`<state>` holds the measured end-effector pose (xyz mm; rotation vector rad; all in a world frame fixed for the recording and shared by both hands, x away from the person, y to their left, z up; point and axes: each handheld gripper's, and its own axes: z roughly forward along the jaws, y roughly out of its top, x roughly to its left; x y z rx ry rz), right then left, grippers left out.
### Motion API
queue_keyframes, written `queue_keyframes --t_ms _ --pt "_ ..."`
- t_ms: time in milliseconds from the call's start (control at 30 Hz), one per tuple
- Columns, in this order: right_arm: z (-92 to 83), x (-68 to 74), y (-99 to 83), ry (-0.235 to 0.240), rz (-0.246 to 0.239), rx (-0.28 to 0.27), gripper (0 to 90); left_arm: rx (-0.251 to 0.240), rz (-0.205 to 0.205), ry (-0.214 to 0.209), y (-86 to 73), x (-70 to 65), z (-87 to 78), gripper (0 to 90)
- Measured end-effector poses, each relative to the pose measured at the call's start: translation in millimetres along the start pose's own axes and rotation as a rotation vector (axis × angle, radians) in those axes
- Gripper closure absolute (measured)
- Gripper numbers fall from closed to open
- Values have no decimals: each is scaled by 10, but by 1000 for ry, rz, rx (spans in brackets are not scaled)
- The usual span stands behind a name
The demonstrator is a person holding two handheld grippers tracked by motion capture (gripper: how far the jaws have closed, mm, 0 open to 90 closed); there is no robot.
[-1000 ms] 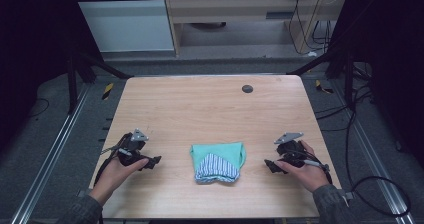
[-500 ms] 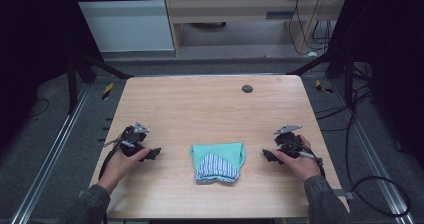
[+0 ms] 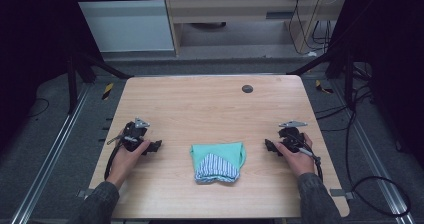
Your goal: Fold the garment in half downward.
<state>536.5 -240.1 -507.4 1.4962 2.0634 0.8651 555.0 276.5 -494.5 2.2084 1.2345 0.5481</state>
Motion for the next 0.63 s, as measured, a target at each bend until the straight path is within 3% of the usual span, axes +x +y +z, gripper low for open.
queue_keyframes --t_ms 133,233,367,533,633 --pt "43 21 -10 -24 11 -36 50 7 -35 -11 9 -9 29 44" --pt "68 41 9 -40 25 -33 37 -5 -62 -30 -6 -7 62 21" --pt "73 61 11 -55 38 -26 26 -101 -72 -18 -92 -34 93 0" --pt "61 135 -2 -115 106 -21 9 -98 -84 -8 -101 -47 84 0" --pt "65 147 2 -124 114 -17 2 -97 -89 -4 -103 -52 82 0"
